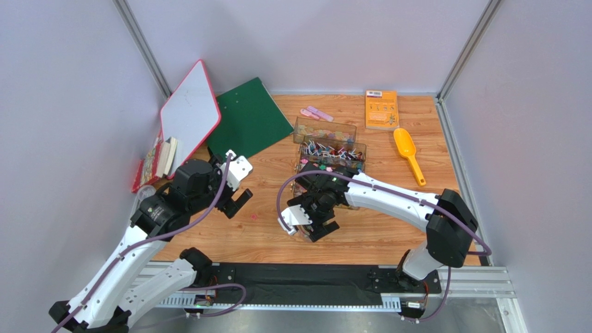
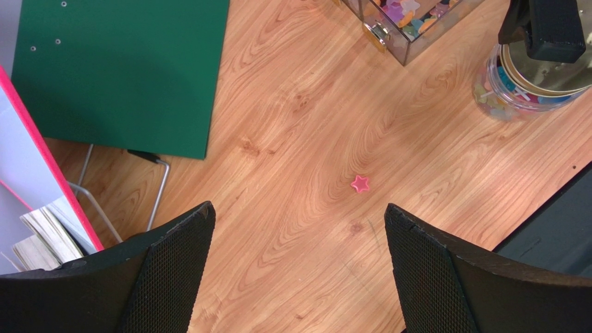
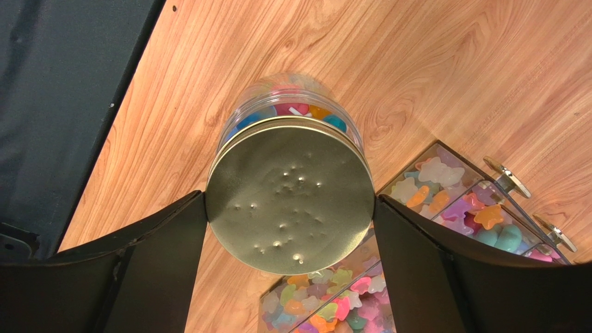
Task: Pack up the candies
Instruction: Close the bottle lid on the packing bottle.
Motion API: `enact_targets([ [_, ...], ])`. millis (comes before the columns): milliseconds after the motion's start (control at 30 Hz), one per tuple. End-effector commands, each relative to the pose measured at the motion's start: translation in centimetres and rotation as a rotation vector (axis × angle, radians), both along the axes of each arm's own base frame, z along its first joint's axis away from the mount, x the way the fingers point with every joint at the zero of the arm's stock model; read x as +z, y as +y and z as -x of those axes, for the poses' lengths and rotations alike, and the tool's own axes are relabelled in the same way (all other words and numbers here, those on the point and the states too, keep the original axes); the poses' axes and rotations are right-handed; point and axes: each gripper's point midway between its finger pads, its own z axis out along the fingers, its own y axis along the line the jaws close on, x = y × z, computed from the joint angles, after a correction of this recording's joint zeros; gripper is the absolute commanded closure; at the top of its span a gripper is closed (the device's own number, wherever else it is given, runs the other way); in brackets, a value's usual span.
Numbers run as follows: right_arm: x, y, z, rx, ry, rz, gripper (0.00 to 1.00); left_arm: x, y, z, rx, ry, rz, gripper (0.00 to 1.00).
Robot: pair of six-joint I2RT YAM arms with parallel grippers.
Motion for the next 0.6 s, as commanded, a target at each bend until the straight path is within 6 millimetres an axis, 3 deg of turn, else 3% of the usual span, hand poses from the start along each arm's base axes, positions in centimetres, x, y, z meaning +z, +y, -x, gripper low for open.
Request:
enact_targets([
  [0,0.4,0.7,-0.3,-0.002,-0.014,-0.015,0.14,0.3,-0.1,-0.3,0.005,-0.011,0.018,0.03],
  [567,0.0,1.8,-0.6,-0.008,-0.016,-0.027,0.13,-0.2,-0.4,-0.2,0.003,0.014,0.034,0.03],
])
